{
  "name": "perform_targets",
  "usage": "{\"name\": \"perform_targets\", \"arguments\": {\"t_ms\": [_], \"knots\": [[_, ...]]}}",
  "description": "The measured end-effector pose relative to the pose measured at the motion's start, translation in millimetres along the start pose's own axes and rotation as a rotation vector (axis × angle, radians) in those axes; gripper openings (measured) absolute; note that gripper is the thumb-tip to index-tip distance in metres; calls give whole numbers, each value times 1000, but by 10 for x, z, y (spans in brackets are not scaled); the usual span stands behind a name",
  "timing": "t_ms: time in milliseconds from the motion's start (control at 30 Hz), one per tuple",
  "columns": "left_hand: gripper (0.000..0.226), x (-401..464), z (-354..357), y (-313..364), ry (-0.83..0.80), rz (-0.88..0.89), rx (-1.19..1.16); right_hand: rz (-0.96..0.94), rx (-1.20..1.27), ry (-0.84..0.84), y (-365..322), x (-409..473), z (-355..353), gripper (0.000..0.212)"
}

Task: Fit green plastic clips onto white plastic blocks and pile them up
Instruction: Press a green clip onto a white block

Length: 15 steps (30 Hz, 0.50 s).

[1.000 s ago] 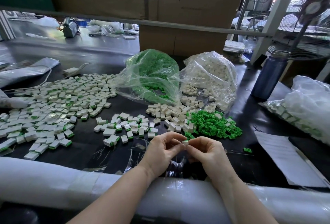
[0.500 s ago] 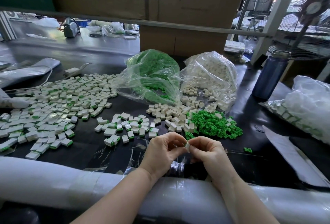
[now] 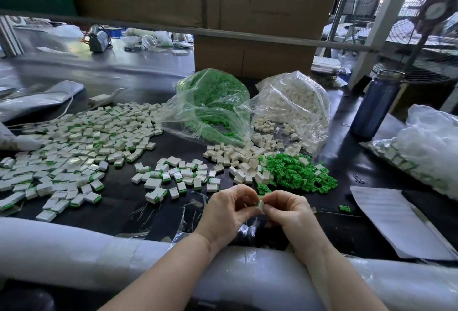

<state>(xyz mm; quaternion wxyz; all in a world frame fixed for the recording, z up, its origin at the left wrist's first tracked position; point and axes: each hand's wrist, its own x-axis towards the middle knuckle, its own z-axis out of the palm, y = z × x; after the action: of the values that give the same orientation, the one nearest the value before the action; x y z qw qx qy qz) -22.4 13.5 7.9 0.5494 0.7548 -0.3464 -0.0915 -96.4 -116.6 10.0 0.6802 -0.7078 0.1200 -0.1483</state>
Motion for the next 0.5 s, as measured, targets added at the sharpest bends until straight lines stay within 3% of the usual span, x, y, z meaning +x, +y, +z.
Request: {"name": "perform_targets", "arguments": {"t_ms": [500], "knots": [[28,-10,8,17,-5,19,-5,6,-21,-8,11,8,-6,33]]}}
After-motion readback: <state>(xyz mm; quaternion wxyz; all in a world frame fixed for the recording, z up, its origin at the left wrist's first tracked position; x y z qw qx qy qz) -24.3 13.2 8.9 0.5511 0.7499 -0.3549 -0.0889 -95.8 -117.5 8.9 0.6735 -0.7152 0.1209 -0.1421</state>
